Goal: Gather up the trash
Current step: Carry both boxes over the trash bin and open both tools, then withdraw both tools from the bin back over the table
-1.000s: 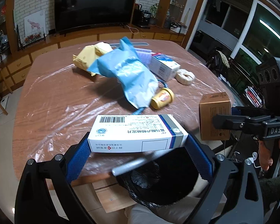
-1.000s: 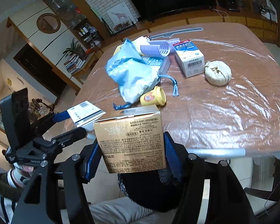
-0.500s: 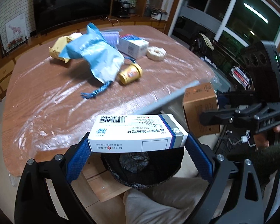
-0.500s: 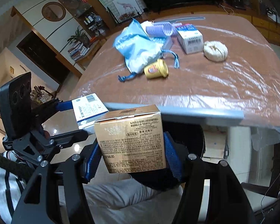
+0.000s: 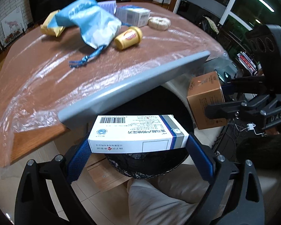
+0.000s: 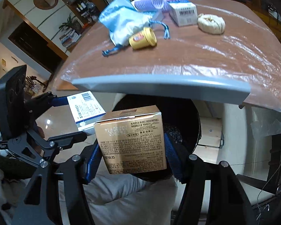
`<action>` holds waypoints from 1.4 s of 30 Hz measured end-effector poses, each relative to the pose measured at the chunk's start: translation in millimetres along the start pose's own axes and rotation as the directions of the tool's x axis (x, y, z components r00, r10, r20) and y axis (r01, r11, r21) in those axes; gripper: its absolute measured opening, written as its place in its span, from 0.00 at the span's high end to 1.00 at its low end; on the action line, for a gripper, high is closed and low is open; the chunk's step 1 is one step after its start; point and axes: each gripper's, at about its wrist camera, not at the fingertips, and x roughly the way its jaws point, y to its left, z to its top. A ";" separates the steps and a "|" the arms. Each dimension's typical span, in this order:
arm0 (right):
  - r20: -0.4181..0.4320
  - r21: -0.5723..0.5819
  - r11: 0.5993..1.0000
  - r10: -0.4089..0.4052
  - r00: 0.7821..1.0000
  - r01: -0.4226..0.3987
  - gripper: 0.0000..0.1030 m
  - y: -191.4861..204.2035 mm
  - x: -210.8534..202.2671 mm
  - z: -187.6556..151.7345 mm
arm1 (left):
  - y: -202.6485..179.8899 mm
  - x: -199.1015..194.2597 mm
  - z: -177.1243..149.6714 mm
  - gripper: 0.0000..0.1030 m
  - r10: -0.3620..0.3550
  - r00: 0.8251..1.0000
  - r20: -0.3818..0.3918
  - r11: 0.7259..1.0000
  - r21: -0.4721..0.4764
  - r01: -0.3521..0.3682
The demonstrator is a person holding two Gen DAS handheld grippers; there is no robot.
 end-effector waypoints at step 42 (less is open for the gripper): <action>-0.093 0.037 0.988 -0.148 0.985 0.152 0.23 -37.0 52.0 -2.8 | 26.8 83.3 -12.9 0.05 -0.034 0.983 -0.182 0.995 -0.096 0.017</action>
